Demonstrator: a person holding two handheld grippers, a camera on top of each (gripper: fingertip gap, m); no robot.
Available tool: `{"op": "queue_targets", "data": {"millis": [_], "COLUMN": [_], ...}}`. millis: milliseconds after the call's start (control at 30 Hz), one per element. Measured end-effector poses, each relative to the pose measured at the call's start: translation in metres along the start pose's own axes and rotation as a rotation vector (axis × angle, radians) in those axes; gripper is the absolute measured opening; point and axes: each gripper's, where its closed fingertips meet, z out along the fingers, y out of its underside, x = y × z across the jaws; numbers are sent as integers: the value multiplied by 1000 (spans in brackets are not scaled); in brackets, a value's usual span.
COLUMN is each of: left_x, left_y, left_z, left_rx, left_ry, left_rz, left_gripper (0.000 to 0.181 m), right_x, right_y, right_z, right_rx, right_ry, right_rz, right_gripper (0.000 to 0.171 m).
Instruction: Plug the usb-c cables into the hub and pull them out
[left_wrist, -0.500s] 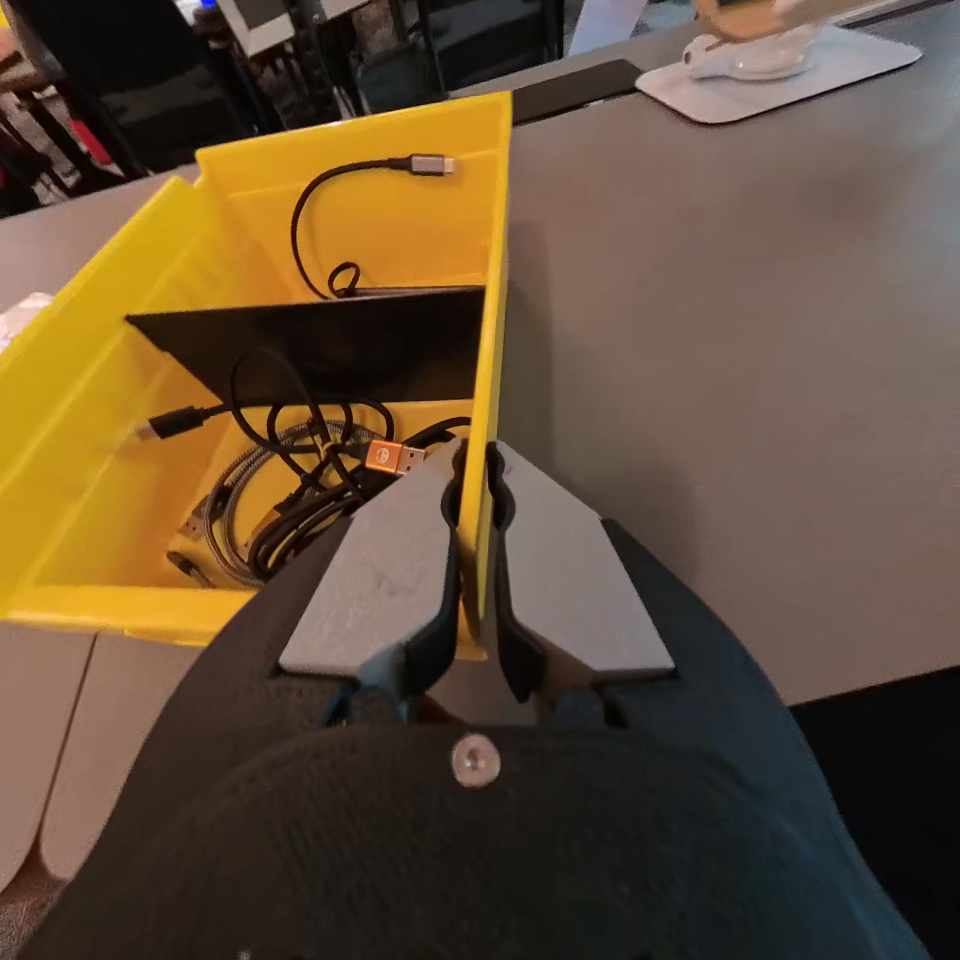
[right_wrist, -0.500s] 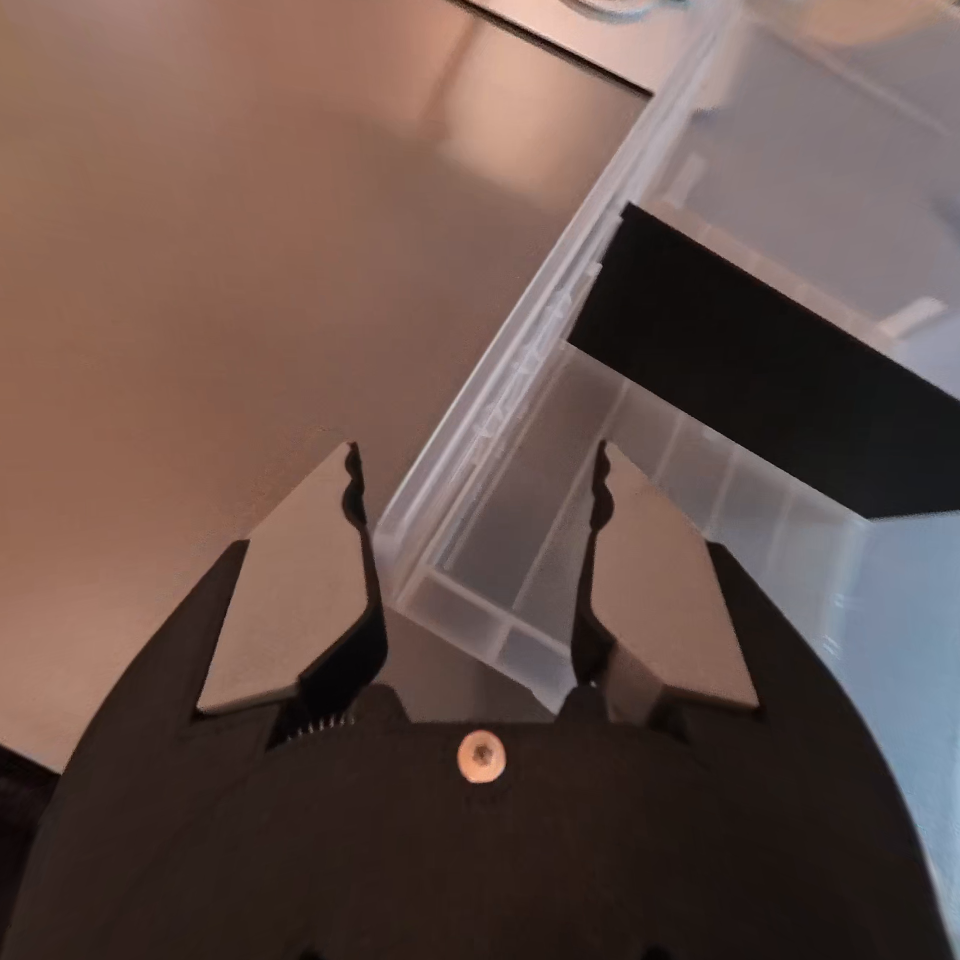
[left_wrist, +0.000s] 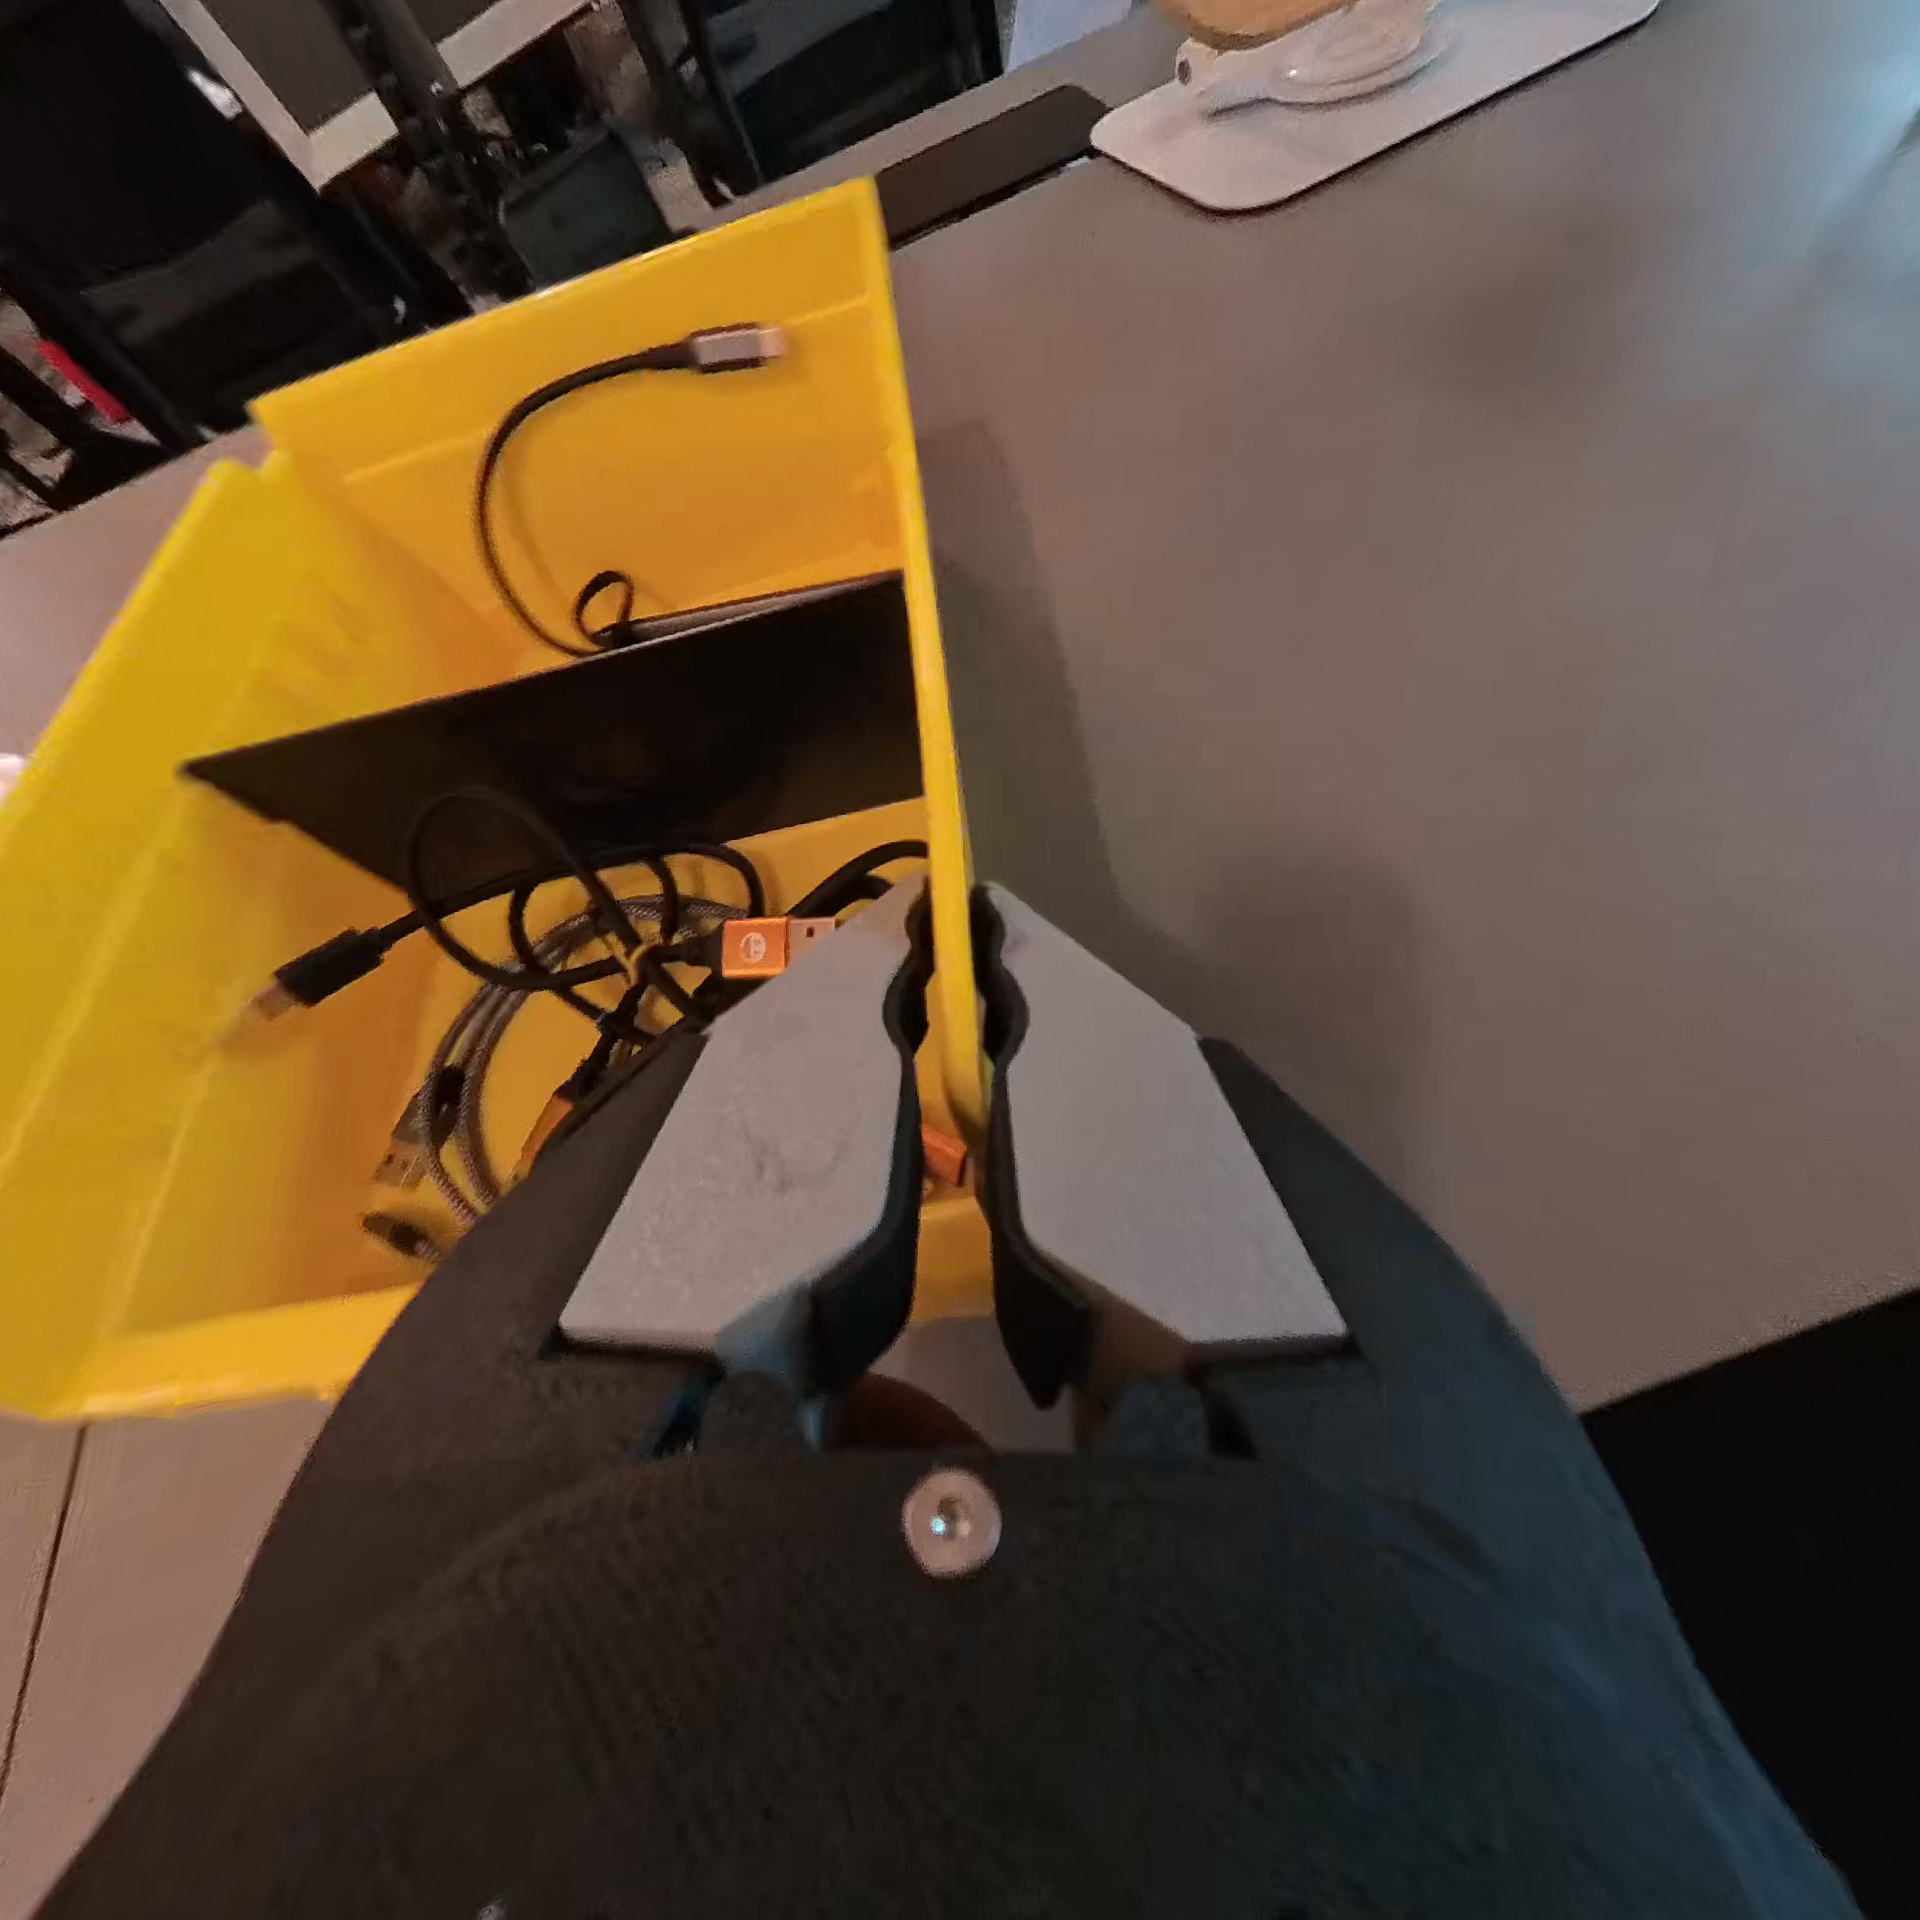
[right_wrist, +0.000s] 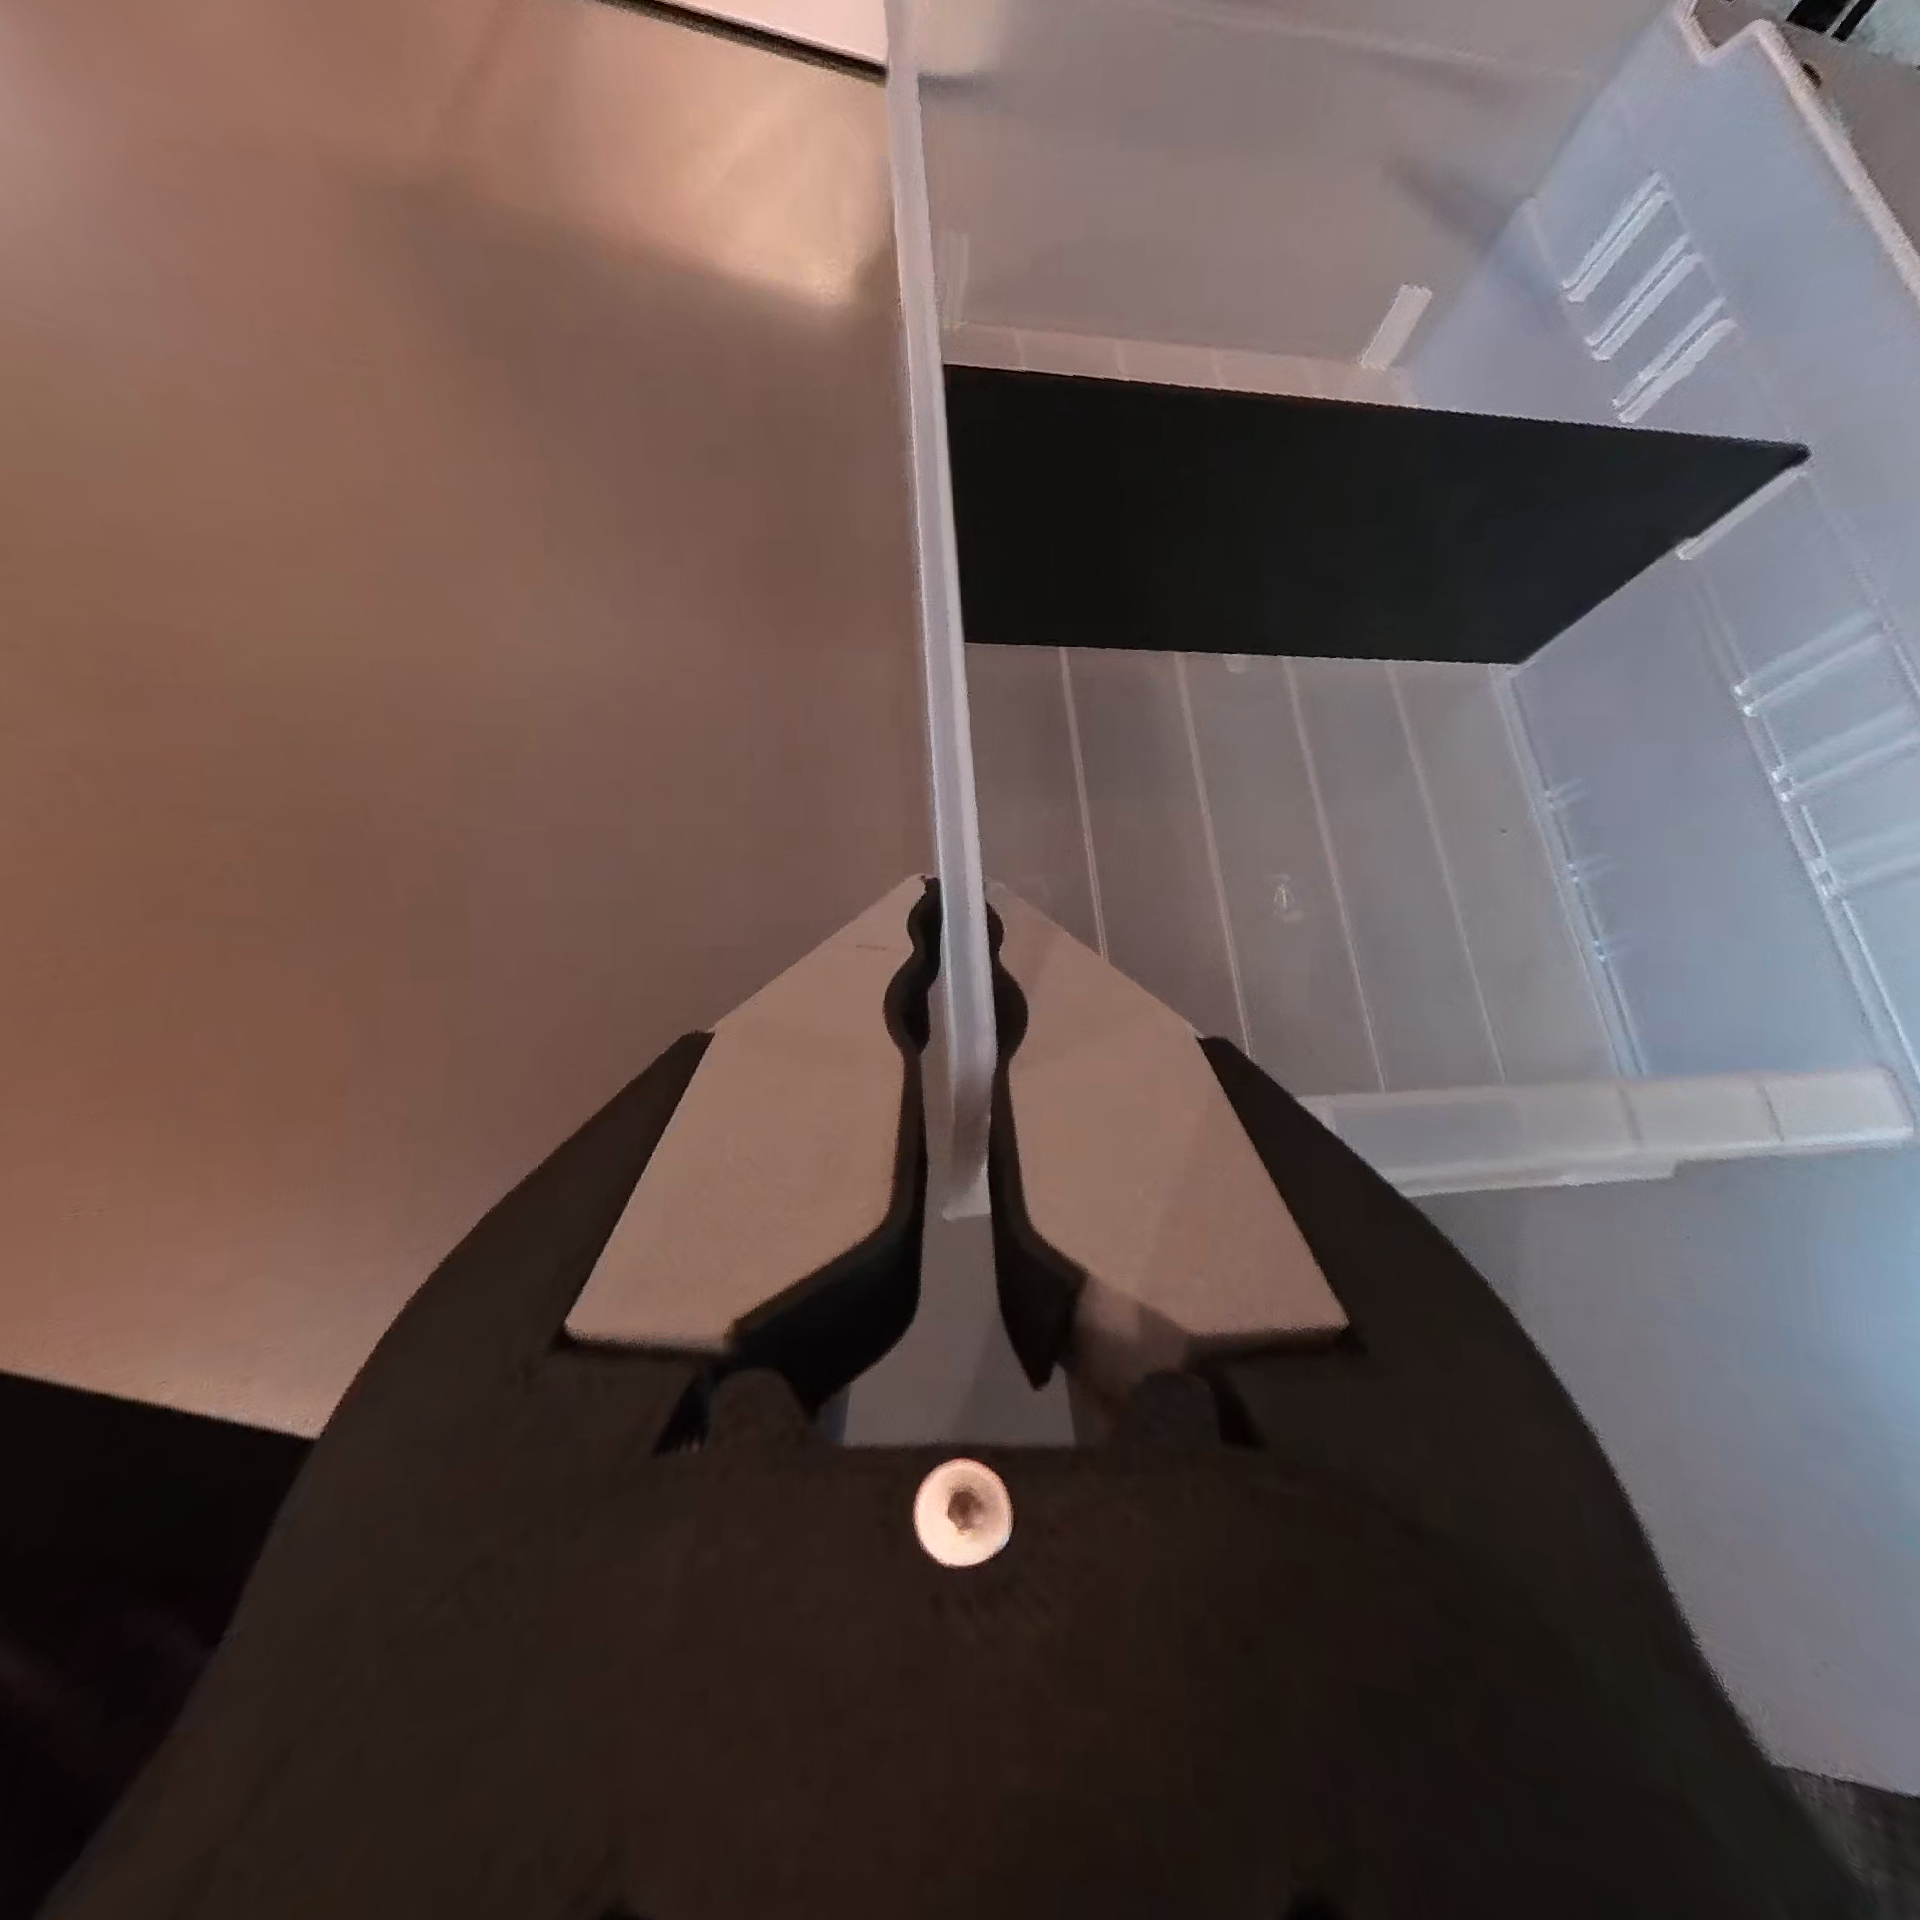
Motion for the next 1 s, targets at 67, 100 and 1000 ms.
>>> {"op": "queue_targets", "data": {"millis": [67,100,1000], "left_x": [10,14,16], "left_y": [-2,-4,0], "left_z": [-2,-4,-21], "left_rx": [-3,2,131], "left_ry": [44,65,-30], "left_rz": [-17,-31,-297], "left_gripper": [3,5,1], "right_x": [0,-1,-59], "right_y": [-2,-3,-28], "right_z": [1,0,20], "right_rx": [10,23,125], "right_ry": [7,3,17], "right_rz": [3,3,-178], "right_gripper": [2,5,9]}}
